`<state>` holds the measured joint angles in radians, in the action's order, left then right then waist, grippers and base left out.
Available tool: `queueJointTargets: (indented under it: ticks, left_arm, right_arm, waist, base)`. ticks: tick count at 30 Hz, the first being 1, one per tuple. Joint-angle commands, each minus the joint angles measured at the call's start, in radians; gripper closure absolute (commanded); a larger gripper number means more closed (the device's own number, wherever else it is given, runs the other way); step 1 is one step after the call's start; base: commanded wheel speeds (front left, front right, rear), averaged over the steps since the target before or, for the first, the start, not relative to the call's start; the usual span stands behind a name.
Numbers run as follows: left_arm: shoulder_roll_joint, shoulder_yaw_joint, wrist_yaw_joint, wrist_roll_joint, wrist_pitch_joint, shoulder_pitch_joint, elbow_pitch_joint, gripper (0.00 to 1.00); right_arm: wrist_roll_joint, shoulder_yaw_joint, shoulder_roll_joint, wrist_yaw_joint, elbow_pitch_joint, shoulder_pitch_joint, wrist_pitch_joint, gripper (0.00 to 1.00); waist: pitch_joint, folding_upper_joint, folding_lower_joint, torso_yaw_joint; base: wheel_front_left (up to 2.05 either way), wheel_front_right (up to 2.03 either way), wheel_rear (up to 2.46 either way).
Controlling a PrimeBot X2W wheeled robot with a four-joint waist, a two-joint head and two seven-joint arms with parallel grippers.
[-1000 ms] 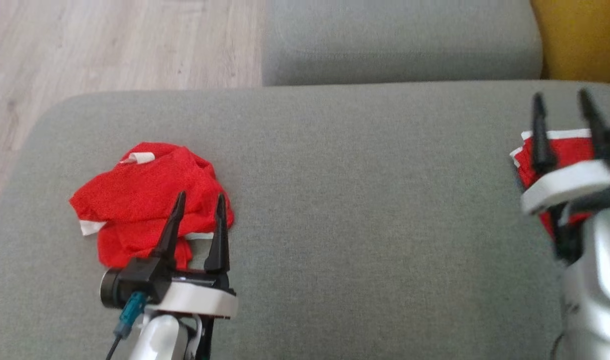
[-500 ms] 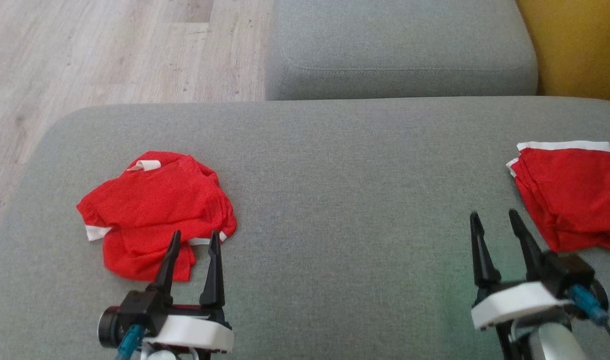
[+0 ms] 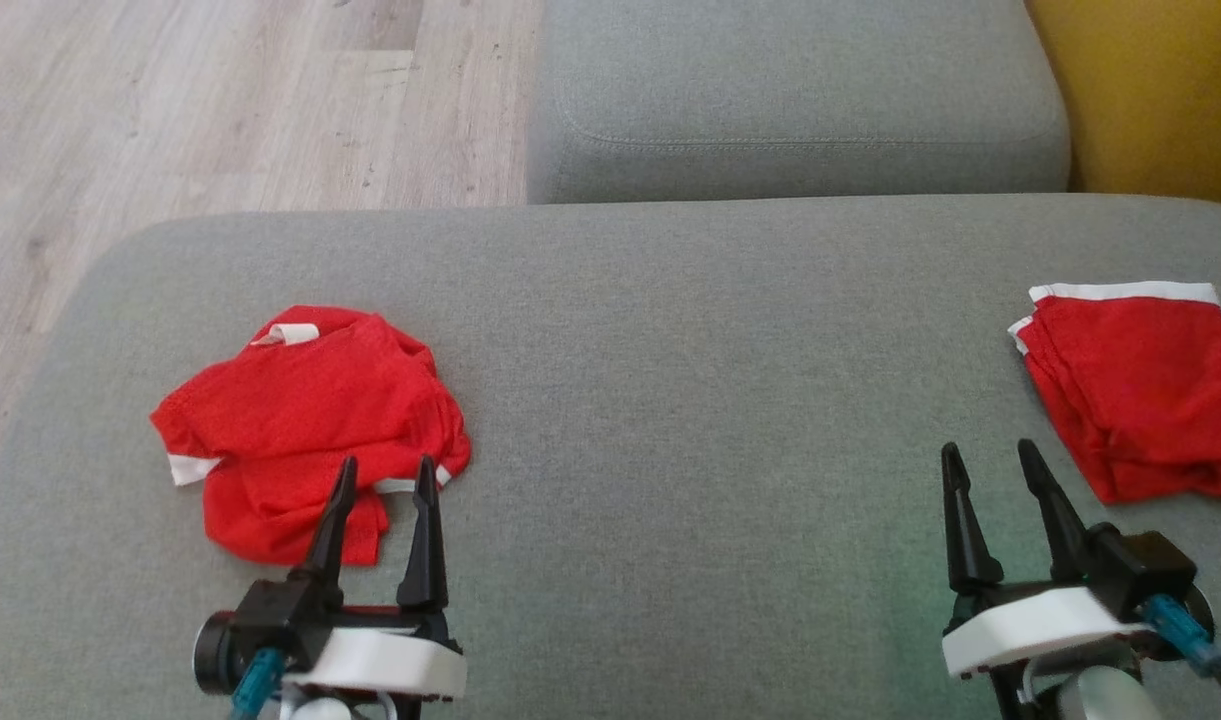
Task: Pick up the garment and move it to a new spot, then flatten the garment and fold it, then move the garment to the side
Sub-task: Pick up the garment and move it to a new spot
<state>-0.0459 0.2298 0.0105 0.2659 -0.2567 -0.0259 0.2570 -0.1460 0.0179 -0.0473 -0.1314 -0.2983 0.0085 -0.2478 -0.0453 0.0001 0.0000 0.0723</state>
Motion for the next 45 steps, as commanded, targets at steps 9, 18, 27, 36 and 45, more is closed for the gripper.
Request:
queueJointTargets:
  ticks: [9,18,27,36,45]
  left_arm:
    - [-0.004,-0.031,0.006,-0.007,-0.005,-0.031,-0.029,0.00]
    - [-0.004,-0.056,-0.003,-0.037,-0.005,-0.020,-0.012,0.00]
    - [-0.004,-0.072,-0.017,-0.057,-0.005,-0.007,0.001,0.00]
    - [-0.004,-0.090,-0.032,-0.073,-0.005,-0.005,0.002,0.00]
    - [-0.031,-0.119,-0.073,-0.070,0.004,-0.094,0.091,0.00]
  right_arm:
    - [-0.018,0.066,-0.003,0.001,0.043,-0.017,-0.014,0.00]
    - [-0.066,0.140,-0.003,0.001,0.039,0.003,-0.014,0.00]
    - [-0.097,0.198,-0.003,0.001,0.039,0.021,-0.014,0.00]
    - [-0.117,0.219,-0.003,0.001,0.043,0.029,-0.014,0.00]
    - [-0.080,0.210,-0.003,0.001,0.045,0.000,-0.014,0.00]
  waist:
    - [-0.015,-0.0001,0.0000,0.055]
    - [-0.040,-0.0001,0.0000,0.198]
    - [-0.064,-0.0001,0.0000,0.317]
    - [-0.060,-0.0001,0.0000,0.362]
    - [0.042,-0.0001,0.0000,0.282]
  base:
    - [0.00,0.00,0.00]
    - [0.00,0.00,0.00]
    - [0.00,0.00,0.00]
    - [0.00,0.00,0.00]
    - [0.00,0.00,0.00]
